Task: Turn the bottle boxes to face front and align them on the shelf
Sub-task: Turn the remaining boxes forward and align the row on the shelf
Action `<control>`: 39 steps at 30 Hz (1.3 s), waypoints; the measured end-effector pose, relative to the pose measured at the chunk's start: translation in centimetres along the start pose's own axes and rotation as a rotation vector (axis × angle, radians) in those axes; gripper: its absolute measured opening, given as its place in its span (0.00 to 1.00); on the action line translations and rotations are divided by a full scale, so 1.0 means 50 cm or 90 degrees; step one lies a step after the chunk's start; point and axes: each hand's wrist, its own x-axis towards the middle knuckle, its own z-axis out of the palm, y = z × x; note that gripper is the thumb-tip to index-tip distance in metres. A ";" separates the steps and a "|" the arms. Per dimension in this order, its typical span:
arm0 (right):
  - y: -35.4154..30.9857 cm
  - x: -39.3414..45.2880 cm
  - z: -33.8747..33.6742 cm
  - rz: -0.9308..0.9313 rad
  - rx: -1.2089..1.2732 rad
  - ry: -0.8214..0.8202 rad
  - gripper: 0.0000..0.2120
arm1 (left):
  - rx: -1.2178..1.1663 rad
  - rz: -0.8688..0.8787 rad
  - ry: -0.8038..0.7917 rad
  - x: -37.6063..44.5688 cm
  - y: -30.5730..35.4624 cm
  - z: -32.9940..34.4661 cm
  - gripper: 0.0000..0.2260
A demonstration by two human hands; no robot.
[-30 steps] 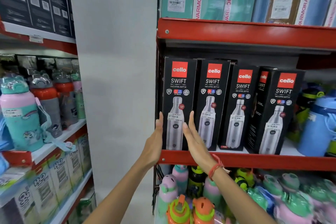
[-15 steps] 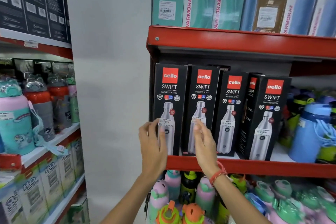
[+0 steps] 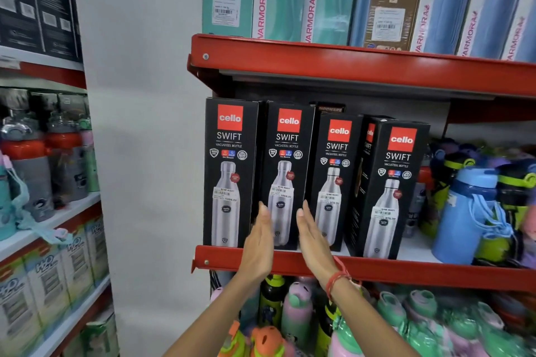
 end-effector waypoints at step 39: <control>0.088 0.013 -0.188 0.014 0.067 -0.046 0.29 | 0.005 -0.012 0.023 -0.003 0.037 0.222 0.37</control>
